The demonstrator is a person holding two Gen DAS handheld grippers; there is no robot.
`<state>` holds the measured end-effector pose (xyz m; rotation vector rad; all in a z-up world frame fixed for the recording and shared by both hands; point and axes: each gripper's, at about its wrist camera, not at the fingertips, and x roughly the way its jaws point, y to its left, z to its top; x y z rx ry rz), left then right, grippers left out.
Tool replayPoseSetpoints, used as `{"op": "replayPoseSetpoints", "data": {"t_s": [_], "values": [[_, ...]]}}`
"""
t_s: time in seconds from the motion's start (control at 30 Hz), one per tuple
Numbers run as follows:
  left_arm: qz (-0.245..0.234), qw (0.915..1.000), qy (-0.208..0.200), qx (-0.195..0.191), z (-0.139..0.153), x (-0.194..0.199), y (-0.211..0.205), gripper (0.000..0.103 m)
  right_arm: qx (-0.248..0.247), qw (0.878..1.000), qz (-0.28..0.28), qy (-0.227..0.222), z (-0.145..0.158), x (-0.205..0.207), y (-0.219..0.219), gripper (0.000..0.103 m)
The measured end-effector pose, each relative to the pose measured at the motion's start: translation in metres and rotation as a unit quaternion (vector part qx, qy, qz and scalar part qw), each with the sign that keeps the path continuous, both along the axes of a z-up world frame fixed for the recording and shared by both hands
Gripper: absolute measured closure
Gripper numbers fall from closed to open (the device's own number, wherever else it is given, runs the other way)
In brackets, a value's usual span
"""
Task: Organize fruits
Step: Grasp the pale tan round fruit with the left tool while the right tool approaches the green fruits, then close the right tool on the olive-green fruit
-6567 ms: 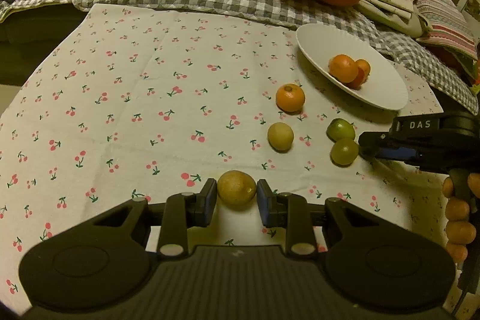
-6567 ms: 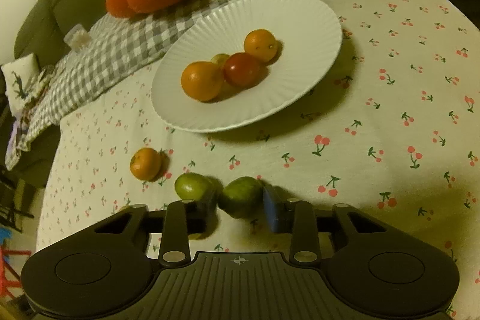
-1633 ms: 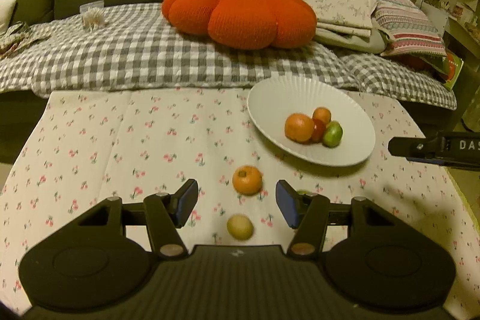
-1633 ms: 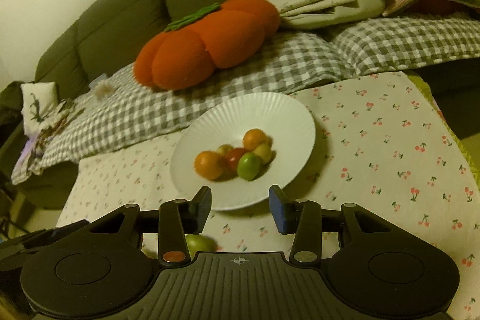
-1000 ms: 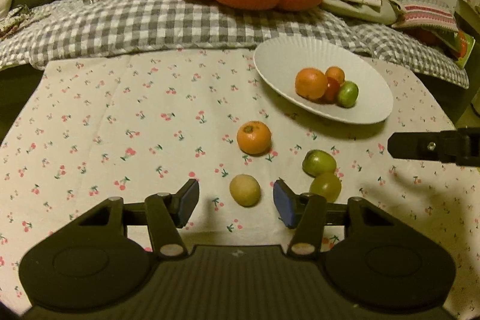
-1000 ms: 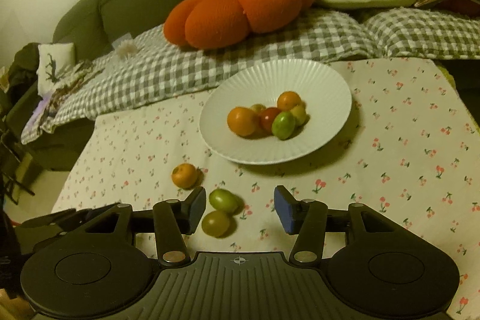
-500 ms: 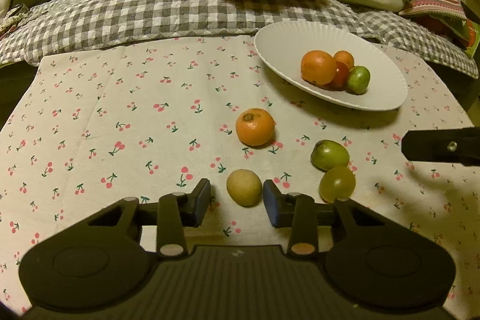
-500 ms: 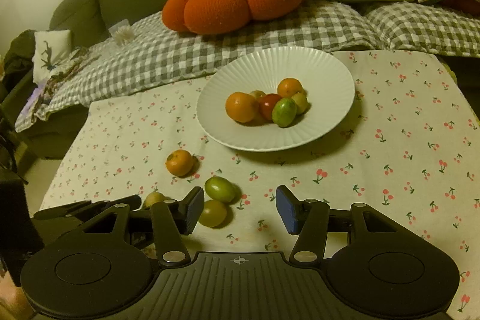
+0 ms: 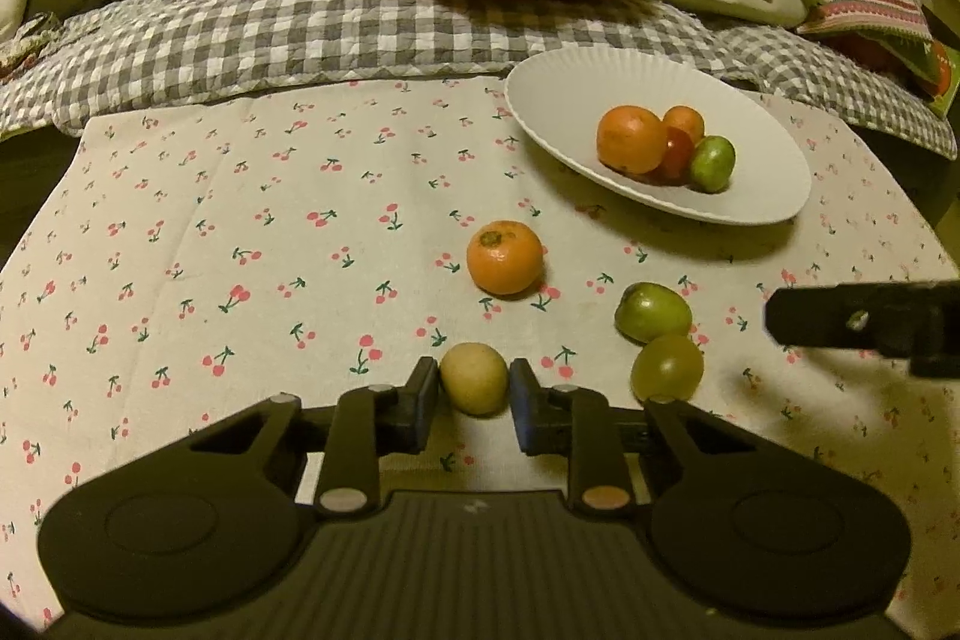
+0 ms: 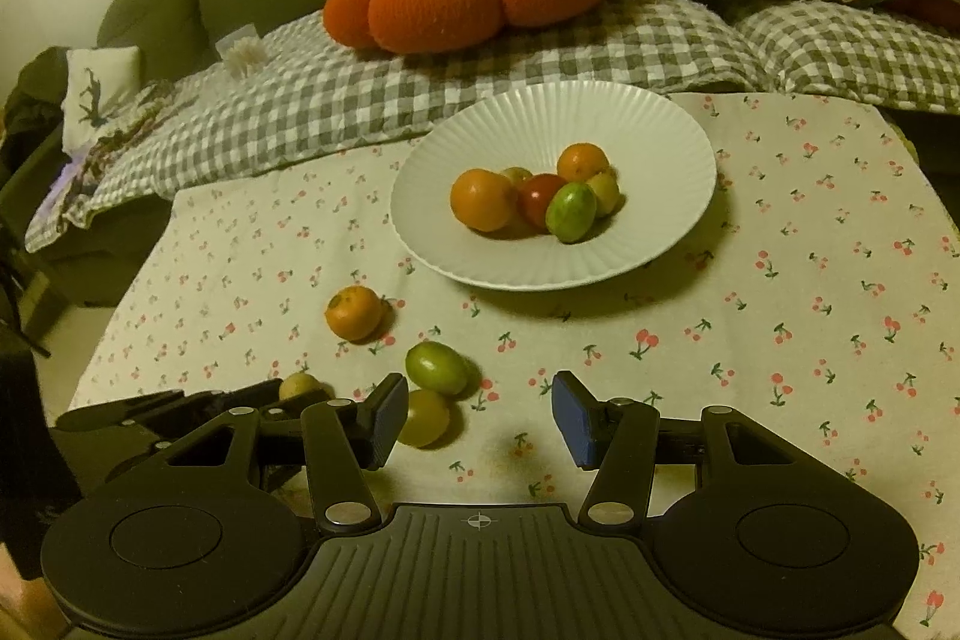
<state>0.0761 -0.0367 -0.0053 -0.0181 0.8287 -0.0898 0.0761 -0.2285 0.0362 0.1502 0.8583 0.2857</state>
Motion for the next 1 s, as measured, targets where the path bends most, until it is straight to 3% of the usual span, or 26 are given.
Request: {"op": "replayPoseSetpoints", "data": {"t_s": [0.6, 0.83, 1.0], "values": [[0.019, 0.9996, 0.02, -0.007, 0.005, -0.004, 0.007, 0.079, 0.043, 0.998, 0.021, 0.044, -0.032, 0.013, 0.024, 0.05], [0.034, 0.9988, 0.03, -0.018, 0.006, -0.001, 0.016, 0.079, 0.039, 0.998, 0.029, 0.047, -0.041, 0.015, 0.035, 0.051], [0.043, 0.9982, 0.034, -0.025, 0.006, 0.0, 0.02, 0.079, 0.03, 0.998, 0.035, 0.038, -0.043, 0.017, 0.04, 0.062]]}}
